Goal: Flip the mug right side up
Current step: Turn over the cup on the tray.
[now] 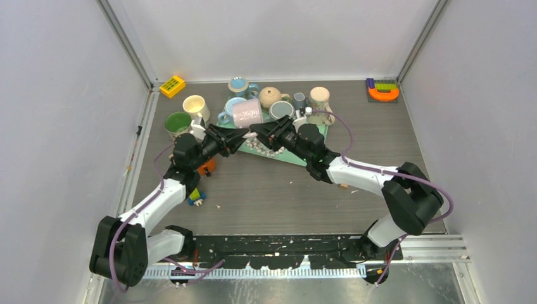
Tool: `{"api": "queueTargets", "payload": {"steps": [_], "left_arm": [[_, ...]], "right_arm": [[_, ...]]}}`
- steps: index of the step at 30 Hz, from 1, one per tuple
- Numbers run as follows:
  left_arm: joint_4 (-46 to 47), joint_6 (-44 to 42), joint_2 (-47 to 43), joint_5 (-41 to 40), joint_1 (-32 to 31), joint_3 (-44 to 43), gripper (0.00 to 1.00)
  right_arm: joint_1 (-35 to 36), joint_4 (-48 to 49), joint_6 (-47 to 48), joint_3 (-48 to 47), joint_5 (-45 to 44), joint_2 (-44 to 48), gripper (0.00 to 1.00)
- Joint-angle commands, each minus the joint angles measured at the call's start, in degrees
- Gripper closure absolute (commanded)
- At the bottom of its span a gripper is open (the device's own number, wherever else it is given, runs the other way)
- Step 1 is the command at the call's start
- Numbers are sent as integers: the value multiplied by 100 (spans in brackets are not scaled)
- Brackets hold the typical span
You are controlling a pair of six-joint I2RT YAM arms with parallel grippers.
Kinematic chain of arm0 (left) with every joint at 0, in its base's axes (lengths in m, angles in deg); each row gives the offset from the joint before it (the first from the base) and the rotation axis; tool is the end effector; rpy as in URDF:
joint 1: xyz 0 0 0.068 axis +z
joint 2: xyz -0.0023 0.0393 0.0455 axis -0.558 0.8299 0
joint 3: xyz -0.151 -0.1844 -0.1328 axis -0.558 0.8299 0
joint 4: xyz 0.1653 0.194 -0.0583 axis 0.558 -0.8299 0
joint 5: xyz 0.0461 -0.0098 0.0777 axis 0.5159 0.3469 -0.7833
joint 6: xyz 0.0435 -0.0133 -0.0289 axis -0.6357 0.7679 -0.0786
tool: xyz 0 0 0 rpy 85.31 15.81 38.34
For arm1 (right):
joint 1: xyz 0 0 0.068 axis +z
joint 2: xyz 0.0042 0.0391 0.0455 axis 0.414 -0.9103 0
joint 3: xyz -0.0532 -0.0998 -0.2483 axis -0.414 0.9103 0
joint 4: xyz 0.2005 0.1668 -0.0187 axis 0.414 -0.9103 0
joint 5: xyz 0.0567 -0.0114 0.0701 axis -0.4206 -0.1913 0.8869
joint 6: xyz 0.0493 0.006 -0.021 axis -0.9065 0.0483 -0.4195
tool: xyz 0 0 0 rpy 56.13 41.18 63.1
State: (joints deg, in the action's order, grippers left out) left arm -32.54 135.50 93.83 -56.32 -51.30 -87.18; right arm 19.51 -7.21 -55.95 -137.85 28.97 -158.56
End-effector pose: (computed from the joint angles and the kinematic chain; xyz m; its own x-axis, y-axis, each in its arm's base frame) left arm 0.2297 -0.0885 0.2624 -0.6804 -0.7124 0.1720 -0.1275 -0.1161 -0.9850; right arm 0.2508 0.2455 0.2702 -0.7442 0.6662 -0.0495 -0.0322 0.0383 0.9987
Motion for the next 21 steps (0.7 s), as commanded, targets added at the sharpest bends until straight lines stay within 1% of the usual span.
{"api": "queueTargets", "payload": {"steps": [1,4,5,7,10,14,16,18,21], "left_arm": [[-892,-813,-347,318,-28,-754,100],[-2147,-1686,-492,230,-28,-1124,100],[-2451,-1918,-489,206,-30,-1239,100],[-2996,-2401,-431,162,-28,-1482,100],[-3785,-3140,-299,69,-22,-1844,100],[-4809,-4164,-100,-54,-27,-2270,100],[-5291,-4618,-32,-123,-43,-2430,100],[-5839,-5009,-29,-294,-73,-2504,100],[-6355,-5414,-169,-678,-191,-2387,100]], "right_arm": [[130,-449,728,-184,336,437,63],[129,-1210,1108,-281,167,608,43],[125,-1458,1214,-312,102,649,38],[129,-1858,1377,-362,-30,720,31],[127,-2301,1588,-366,-168,812,25],[127,-2948,1934,-383,-387,994,19],[122,-3204,2122,-375,-630,1116,16],[125,-3496,2358,-409,-797,1230,12],[126,-3970,2662,-516,-1086,1416,7]]}}
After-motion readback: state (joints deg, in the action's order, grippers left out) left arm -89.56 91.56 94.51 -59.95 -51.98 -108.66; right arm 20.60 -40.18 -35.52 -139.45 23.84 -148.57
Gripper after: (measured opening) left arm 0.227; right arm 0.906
